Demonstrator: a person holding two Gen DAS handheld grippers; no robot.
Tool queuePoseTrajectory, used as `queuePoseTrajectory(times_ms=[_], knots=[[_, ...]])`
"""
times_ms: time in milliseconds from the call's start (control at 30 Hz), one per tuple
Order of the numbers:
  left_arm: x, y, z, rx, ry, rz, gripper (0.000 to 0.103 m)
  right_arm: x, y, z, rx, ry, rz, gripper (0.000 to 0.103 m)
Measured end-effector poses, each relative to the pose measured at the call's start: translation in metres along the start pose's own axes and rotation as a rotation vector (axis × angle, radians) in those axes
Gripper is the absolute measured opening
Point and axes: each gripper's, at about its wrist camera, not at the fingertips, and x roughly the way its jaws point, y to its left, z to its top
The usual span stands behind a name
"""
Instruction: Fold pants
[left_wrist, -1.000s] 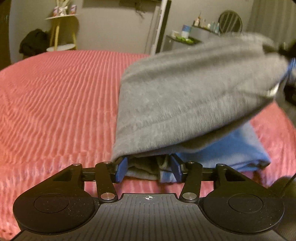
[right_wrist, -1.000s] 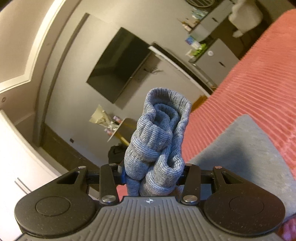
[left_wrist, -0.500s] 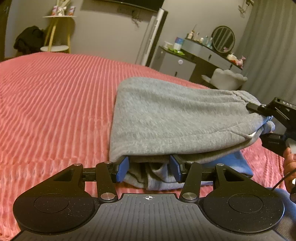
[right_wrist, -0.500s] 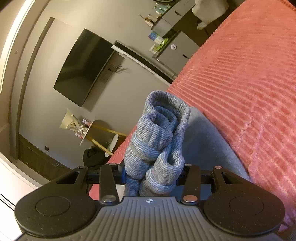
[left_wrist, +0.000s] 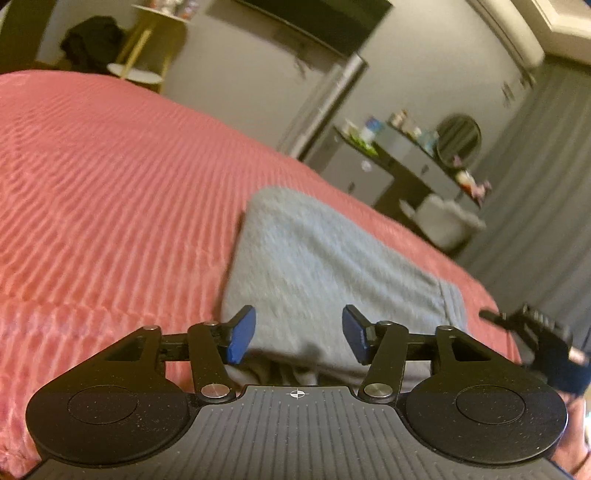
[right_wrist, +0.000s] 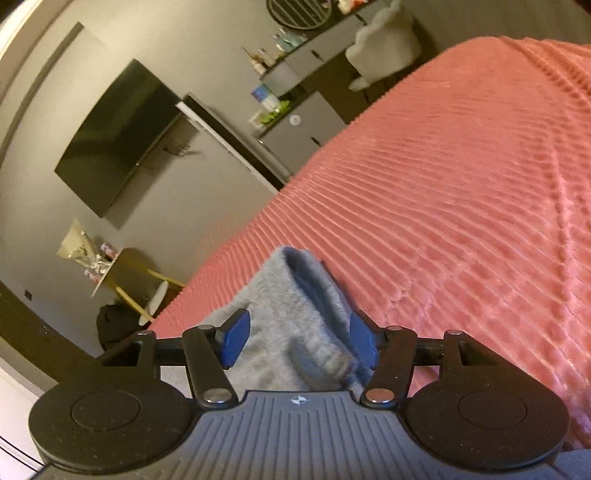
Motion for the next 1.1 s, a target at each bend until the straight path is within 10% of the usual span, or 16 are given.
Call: queuePoseTrajectory(times_ms=[367,667,933,1100], knots=[[0.014,0.019,0.004,-0.132,0.067,-0.08,0.064,-0.005,0.022,-0.01,-0.087,-0.069,0.092,0.065],[0.025,0.016,-0.002,-0.092,0.107,-0.025,0.069,-0.008,0.027,-0.01,-0.093,-0.101,0.103,0.065],[0.042,0.015,-0.01,-0.029,0.209,0.107,0.076,0.029,0.015,-0.019,-0.101,0.044,0.055,0.063],[0.025,0.016,-0.006,-0.042,0.104,0.063,0.074,0.018,0.022,-0.023,-0.128,0.019,0.085,0.064]])
